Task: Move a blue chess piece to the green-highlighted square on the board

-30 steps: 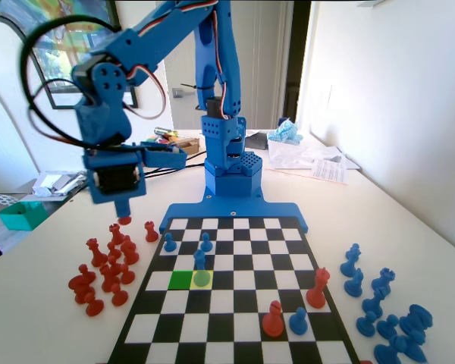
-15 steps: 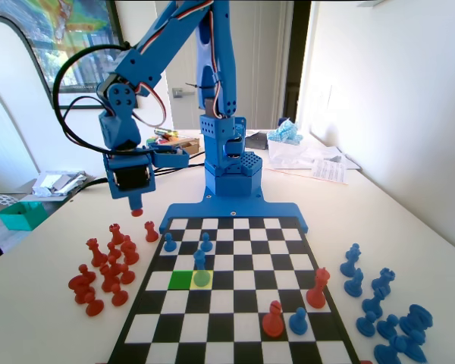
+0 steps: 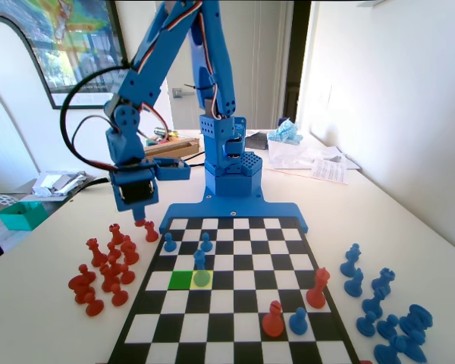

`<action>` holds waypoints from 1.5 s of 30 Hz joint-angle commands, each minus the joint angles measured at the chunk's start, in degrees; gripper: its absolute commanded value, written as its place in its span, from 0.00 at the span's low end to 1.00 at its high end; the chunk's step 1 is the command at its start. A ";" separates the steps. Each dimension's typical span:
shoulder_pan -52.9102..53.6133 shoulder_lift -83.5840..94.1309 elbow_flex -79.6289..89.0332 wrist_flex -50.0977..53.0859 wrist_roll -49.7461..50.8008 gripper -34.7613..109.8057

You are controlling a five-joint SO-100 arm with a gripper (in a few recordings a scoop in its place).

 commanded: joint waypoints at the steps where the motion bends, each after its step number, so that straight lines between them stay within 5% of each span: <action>1: -0.18 -0.35 -1.05 -1.76 -0.70 0.25; 19: -0.35 -3.69 0.09 -6.50 -1.93 0.25; 28: -0.44 -2.64 0.09 -6.24 -3.25 0.34; 45: -1.76 11.51 -10.11 22.59 -6.33 0.31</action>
